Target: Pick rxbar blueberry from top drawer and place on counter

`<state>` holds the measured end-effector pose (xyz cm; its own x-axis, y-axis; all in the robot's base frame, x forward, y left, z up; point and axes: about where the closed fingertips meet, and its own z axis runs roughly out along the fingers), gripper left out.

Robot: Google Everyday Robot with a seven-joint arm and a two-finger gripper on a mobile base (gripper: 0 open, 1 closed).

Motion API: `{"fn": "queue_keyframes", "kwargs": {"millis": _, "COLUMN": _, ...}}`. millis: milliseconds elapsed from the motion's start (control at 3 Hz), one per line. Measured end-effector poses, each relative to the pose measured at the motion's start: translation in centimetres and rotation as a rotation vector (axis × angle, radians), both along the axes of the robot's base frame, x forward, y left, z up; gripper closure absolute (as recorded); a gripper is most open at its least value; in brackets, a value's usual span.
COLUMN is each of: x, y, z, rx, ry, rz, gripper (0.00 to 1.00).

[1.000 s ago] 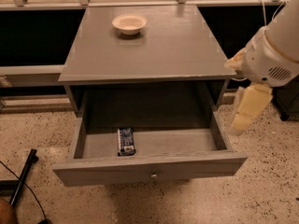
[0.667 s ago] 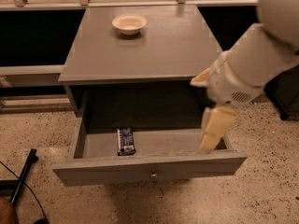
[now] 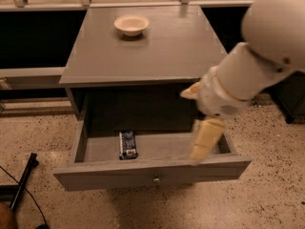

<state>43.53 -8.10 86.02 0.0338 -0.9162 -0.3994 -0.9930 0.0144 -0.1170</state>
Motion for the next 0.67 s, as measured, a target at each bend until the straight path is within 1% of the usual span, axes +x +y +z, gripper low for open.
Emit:
{"fn": "queue_keyframes", "kwargs": {"millis": 333, "x": 1.6, "y": 5.9, "z": -1.0, "rx": 0.063, "ry": -0.028, "rz": 0.076, "gripper": 0.00}}
{"fn": "queue_keyframes", "kwargs": {"millis": 667, "x": 2.6, "y": 11.3, "z": -1.7, "rx": 0.096, "ry": -0.044, "rz": 0.140, "gripper": 0.00}}
